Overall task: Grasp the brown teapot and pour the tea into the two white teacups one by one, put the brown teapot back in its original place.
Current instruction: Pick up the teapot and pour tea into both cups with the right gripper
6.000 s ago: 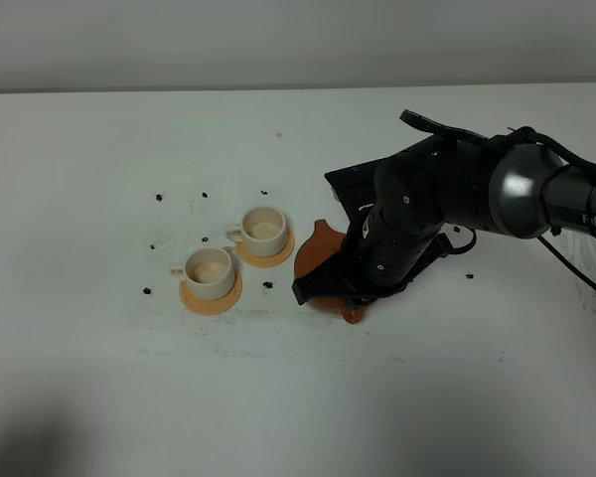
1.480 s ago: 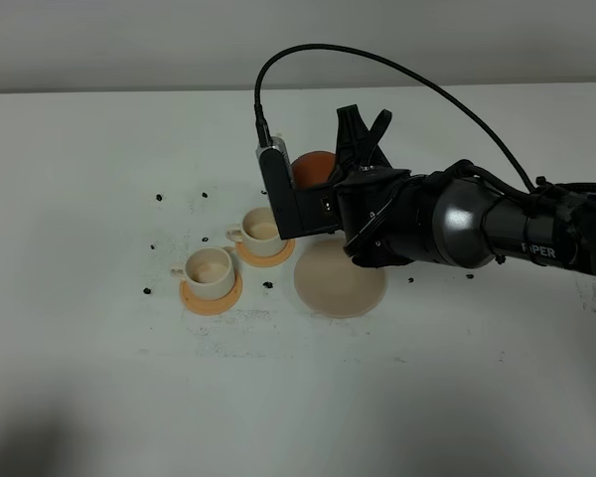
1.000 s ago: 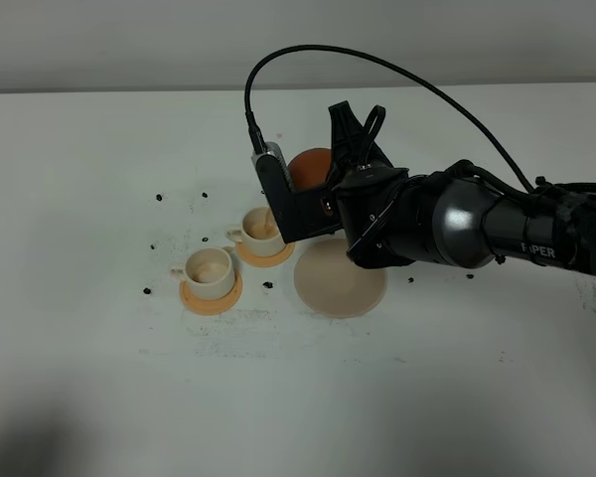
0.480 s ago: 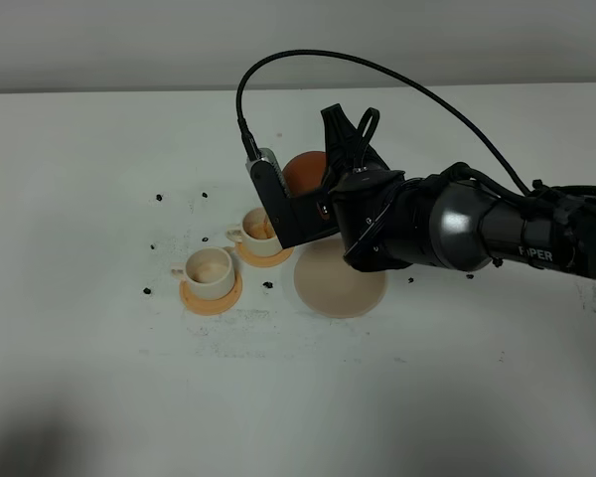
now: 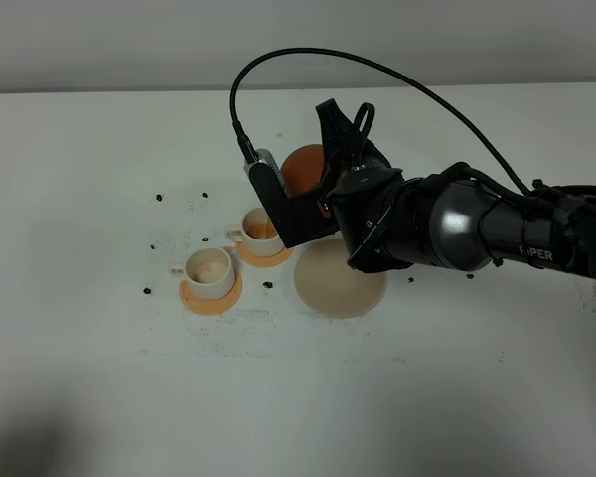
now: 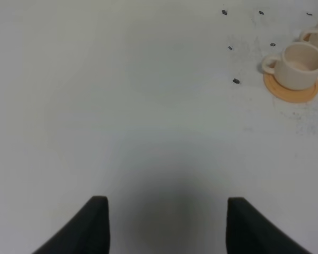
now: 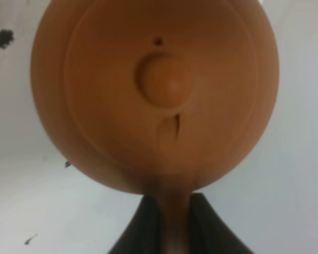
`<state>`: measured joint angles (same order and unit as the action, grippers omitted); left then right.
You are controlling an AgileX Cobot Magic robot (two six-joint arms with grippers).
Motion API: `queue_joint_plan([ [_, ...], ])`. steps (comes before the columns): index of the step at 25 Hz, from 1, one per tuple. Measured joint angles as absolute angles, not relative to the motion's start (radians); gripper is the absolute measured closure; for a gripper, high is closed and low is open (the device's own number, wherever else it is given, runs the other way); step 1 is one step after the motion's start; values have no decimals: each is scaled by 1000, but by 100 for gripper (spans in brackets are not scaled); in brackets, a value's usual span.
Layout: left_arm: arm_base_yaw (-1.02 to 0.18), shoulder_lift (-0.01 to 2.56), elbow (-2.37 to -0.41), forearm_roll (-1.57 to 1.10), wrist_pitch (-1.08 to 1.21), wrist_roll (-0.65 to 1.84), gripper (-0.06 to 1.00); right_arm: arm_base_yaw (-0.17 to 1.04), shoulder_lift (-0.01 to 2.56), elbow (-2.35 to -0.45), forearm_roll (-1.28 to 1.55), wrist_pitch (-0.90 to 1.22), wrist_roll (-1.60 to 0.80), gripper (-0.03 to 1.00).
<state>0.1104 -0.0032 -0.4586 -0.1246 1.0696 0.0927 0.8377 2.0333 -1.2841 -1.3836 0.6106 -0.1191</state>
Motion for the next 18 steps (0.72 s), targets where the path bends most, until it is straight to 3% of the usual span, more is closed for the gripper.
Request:
queue_joint_plan([
  [18, 110, -3, -459, -125, 1070, 94, 43, 838, 2051, -1284, -1453, 621, -119, 85],
])
